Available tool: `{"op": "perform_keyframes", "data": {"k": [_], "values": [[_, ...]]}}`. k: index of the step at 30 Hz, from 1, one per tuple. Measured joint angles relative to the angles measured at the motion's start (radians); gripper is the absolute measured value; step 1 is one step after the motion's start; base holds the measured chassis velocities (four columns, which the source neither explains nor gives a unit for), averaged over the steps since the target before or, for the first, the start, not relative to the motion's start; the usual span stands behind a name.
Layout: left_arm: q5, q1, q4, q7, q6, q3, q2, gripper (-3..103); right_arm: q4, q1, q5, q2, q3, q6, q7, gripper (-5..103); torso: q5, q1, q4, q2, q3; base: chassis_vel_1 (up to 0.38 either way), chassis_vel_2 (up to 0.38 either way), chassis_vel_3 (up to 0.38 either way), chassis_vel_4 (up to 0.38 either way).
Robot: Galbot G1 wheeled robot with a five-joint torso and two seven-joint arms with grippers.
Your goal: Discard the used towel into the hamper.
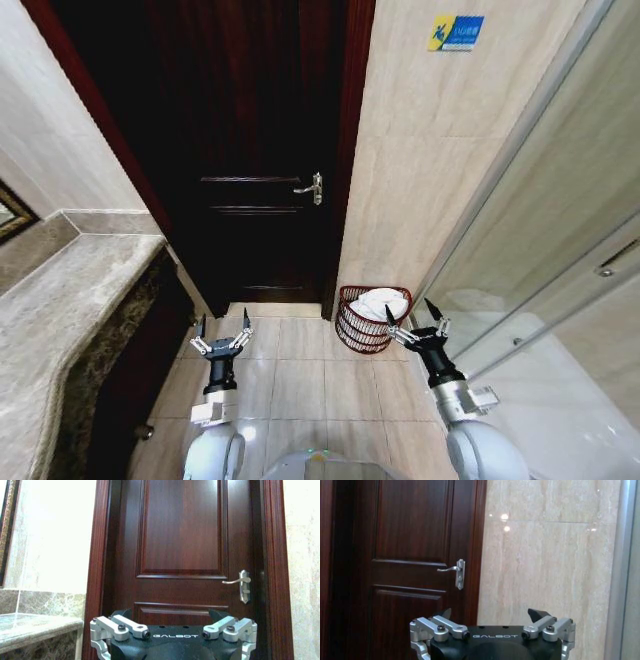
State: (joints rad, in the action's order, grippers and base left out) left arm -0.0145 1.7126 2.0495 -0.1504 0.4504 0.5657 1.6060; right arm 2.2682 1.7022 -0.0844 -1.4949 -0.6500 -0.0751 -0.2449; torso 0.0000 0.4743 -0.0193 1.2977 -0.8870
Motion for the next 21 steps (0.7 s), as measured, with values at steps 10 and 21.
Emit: {"op": "perform_keyframes", "data": {"k": [10, 21], "values": [[-0.004, 0.012, 0.021, -0.022, -0.010, 0.003, 0.000, 100, 0.020, 0.017, -0.011, 0.010, -0.009, 0.004, -0.006, 100, 0.0001, -0.001, 0.0000, -0.004, 0.002, 0.013, -0.014, -0.012, 0.015], [0.006, 0.020, 0.030, -0.043, -0.025, 0.015, -0.006, 100, 0.065, 0.043, -0.020, 0.026, -0.016, 0.009, 0.000, 100, -0.0002, -0.003, 0.0000, -0.007, 0.004, 0.157, -0.161, -0.161, 0.156]]}}
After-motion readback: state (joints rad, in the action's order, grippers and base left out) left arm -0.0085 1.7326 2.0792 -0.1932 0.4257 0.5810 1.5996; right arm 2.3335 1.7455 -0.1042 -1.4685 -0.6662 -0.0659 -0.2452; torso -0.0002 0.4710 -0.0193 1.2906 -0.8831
